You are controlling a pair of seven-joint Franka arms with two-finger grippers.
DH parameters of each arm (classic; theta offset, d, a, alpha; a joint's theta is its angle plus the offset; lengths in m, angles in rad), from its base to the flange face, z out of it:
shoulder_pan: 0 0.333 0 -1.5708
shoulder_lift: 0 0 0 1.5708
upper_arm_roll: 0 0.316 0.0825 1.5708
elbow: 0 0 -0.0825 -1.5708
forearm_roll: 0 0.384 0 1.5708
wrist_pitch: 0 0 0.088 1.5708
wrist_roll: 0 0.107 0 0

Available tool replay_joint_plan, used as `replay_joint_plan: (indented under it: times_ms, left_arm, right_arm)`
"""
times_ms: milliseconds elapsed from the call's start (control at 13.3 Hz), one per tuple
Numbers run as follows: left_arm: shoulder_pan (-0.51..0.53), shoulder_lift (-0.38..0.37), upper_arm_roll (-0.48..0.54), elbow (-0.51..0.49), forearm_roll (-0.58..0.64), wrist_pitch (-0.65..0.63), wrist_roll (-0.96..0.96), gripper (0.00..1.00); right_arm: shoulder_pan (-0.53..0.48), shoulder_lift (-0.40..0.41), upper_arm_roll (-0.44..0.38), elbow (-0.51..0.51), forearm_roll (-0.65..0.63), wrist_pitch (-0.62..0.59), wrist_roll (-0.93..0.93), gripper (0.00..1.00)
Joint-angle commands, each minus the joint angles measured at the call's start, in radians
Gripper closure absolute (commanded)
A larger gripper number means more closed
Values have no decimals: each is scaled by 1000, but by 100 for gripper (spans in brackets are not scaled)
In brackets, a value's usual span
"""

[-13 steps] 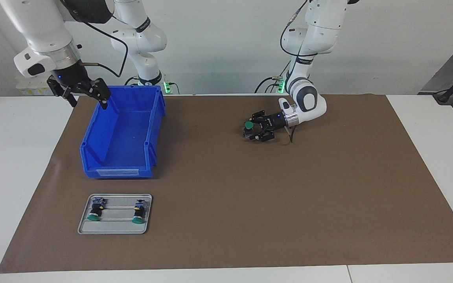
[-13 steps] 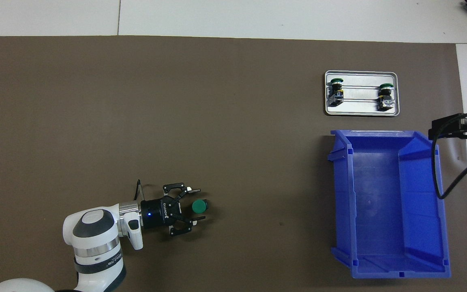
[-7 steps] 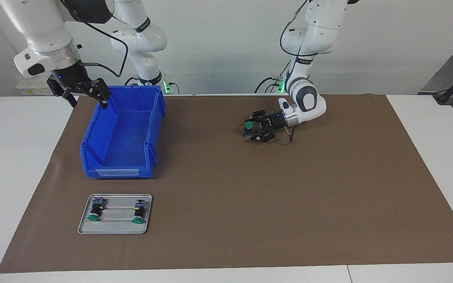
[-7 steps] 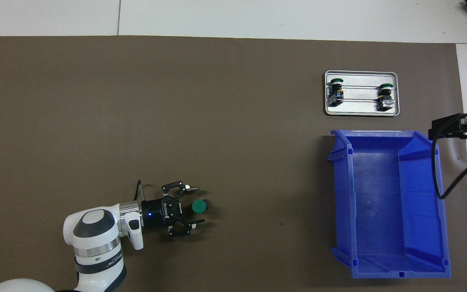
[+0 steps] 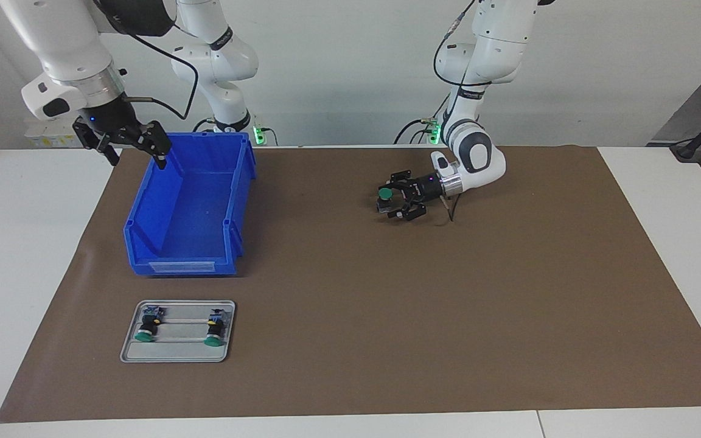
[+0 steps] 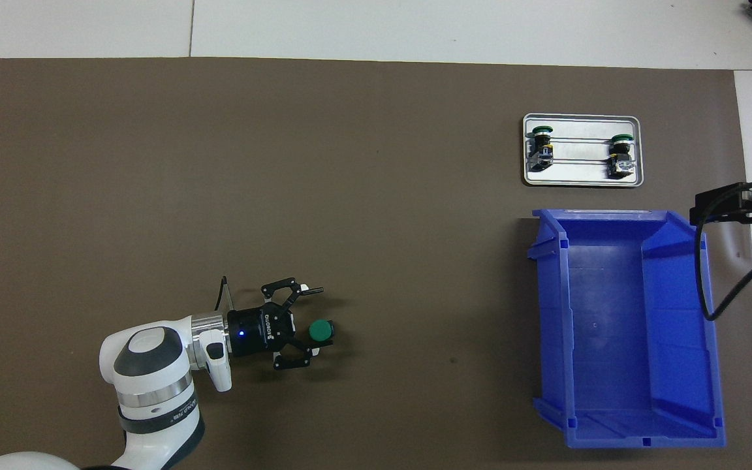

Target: Place and press button with both arms

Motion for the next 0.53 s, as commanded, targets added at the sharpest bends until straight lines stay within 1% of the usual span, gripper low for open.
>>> replay_joint_plan:
  times_ms: [0,150,450]
  left_arm:
    - [4,-27,-1,0,-21,-30,9,1]
    - [4,-43,-2,1,-21,-30,-27,1]
    - [-10,-134,-4,39,-21,7,-214,2]
  right_arm:
    - [-13,-16,12,-12,-1,-9,-21,0]
    - [-13,-16,12,-12,0,-9,-21,0]
    - [-13,-16,12,-12,-1,-9,-21,0]
